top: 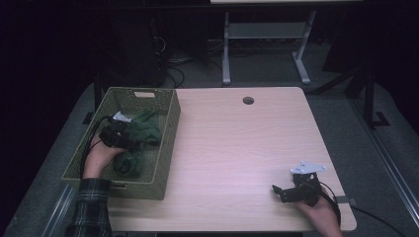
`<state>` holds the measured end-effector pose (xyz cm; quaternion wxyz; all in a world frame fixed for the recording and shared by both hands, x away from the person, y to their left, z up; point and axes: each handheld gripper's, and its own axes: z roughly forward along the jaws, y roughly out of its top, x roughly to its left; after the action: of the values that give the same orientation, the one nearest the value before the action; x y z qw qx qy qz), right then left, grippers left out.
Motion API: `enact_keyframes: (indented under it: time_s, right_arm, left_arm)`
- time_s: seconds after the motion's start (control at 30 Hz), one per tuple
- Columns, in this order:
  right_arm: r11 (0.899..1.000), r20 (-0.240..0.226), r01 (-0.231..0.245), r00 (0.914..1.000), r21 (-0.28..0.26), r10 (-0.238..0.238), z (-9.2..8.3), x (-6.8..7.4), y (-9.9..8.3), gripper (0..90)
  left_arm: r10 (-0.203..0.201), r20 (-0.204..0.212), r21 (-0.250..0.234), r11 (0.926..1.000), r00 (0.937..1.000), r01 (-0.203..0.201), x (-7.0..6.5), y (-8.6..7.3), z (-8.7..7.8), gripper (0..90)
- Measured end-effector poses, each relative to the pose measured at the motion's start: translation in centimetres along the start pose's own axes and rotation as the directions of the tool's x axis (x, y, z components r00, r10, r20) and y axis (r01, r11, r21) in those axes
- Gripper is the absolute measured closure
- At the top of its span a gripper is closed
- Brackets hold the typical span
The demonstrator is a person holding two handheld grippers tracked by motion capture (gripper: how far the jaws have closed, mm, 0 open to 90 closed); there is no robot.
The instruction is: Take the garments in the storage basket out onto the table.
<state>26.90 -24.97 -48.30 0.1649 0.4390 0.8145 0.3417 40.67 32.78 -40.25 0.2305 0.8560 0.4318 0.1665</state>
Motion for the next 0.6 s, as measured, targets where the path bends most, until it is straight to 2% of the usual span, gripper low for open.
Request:
enact_keyframes:
  time_s: [0.3,0.53,0.6]
  right_arm:
    - [1.000,0.000,0.000,1.0000,0.000,0.000,0.00,0.00,0.00,1.3]
    - [1.000,0.000,0.000,1.0000,0.000,0.000,0.00,0.00,0.00,1.3]
    - [1.000,0.000,0.000,1.0000,0.000,0.000,0.00,0.00,0.00,1.3]
  left_arm:
    - [-0.007,0.005,0.029,0.9996,1.0000,0.007,0.09,-0.21,0.27,47.2]
    - [-0.031,0.024,0.044,0.9986,0.9992,0.030,0.12,-0.29,0.18,71.1]
    - [-0.041,0.032,0.043,0.9983,0.9986,0.040,0.18,-0.26,0.09,75.0]
